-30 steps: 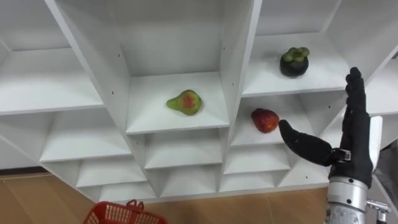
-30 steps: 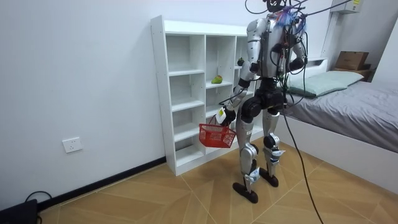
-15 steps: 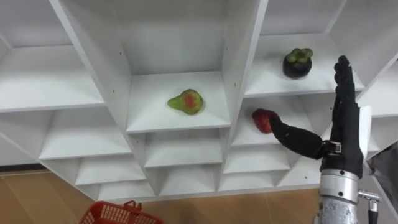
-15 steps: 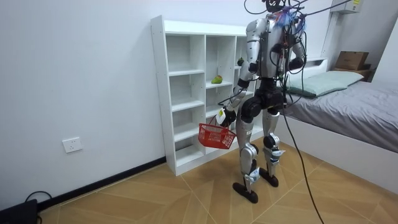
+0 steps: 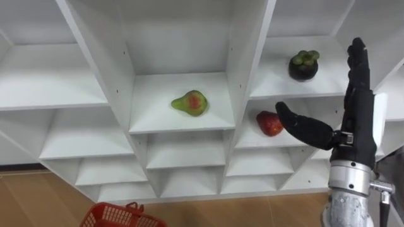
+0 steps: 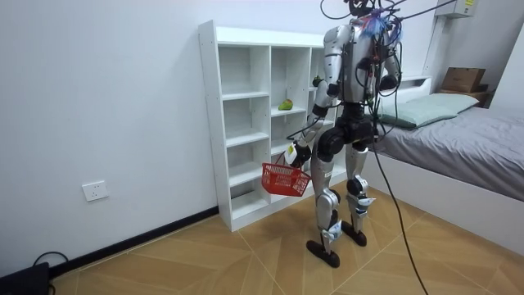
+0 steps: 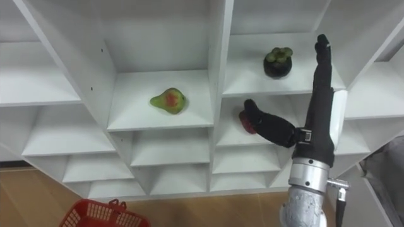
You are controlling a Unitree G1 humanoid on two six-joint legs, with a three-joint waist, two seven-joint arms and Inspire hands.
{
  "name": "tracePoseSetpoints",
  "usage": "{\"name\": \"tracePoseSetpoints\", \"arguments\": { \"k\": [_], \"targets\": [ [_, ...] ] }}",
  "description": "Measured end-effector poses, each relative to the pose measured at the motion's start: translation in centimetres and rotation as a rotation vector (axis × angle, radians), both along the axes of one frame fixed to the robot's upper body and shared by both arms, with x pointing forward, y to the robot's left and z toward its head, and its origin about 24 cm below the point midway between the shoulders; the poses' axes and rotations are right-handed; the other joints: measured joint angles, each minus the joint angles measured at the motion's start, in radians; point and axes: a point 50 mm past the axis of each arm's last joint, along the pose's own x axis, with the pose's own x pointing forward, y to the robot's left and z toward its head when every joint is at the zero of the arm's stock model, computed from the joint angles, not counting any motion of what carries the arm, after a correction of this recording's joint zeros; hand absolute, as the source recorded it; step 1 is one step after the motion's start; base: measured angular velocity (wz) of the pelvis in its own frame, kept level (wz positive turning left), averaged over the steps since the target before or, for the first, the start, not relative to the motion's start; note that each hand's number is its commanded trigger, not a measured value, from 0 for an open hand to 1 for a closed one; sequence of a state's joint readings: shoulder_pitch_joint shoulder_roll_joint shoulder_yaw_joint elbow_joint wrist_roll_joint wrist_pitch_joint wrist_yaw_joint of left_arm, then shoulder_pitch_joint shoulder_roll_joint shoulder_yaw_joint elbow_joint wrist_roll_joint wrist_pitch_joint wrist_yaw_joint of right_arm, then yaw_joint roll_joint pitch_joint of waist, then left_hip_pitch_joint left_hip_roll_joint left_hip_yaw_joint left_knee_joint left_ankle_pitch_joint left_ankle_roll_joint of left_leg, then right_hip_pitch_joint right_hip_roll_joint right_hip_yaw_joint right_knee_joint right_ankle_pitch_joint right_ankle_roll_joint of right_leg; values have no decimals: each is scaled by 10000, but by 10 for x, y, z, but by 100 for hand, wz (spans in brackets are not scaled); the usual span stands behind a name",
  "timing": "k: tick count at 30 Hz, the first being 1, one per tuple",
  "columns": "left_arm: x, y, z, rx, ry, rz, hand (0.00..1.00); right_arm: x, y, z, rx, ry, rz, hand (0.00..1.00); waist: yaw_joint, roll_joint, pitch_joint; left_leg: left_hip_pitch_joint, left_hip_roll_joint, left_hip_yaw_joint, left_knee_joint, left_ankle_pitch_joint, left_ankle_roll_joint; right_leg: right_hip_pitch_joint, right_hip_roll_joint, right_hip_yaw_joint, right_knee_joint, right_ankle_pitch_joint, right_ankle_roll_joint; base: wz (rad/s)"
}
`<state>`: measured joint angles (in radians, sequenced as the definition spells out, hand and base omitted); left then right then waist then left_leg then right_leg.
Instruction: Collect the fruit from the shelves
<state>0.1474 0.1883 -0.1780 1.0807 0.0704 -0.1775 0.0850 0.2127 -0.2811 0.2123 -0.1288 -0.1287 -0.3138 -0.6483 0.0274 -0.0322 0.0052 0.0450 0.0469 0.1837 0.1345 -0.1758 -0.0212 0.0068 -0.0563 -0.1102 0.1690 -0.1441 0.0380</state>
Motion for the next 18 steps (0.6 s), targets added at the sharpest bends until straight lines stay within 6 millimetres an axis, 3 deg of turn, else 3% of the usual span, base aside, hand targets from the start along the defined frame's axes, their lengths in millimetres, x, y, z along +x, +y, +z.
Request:
{"name": "tracePoseSetpoints", "arguments": {
  "k": [18],
  "targets": [
    [-2, 9, 1, 16, 218, 82, 100, 8, -10, 12, -404, -663, -444, 0, -211, -143, -32, -102, 1, -278, 26, 1, -2, 43, -20, -335, -13, 0, 0, 4]
  ]
}}
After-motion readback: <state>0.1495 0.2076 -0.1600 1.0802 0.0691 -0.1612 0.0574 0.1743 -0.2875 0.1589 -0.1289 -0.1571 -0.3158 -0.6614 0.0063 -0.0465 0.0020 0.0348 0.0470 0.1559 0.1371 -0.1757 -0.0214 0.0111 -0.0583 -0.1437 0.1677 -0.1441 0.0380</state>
